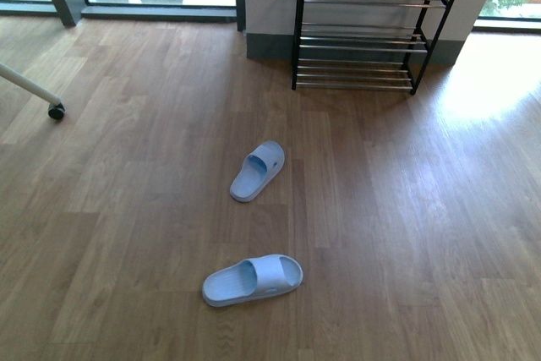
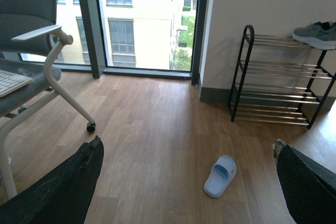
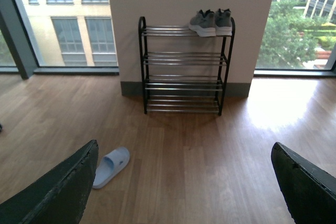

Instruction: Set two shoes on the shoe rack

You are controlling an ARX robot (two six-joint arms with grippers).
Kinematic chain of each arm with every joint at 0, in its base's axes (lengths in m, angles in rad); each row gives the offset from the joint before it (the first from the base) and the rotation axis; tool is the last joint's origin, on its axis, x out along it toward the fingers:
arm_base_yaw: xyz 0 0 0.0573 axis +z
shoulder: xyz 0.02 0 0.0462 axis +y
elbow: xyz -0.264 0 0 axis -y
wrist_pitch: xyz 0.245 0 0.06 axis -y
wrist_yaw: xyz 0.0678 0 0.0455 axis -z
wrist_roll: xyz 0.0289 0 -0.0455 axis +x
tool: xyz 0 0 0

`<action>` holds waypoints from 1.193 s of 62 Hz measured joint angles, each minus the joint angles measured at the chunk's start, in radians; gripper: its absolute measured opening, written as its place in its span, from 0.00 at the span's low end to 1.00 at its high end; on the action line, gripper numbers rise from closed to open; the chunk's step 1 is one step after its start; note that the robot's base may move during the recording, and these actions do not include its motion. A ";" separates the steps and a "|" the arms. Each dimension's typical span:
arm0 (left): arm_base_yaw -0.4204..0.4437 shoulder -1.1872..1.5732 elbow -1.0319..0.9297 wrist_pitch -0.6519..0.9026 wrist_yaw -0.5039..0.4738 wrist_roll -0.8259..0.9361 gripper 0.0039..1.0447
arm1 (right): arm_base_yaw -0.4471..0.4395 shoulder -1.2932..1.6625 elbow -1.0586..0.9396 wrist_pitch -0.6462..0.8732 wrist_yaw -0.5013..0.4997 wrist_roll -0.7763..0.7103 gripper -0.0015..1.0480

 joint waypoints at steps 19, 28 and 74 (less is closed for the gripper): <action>0.000 0.000 0.000 0.000 -0.001 0.000 0.91 | 0.000 0.000 0.000 0.000 0.001 0.000 0.91; 0.000 0.000 0.000 0.000 -0.001 0.000 0.91 | 0.000 0.000 0.000 0.000 0.001 0.000 0.91; 0.000 0.000 0.000 0.000 -0.001 0.000 0.91 | 0.000 0.000 0.000 0.000 0.003 0.000 0.91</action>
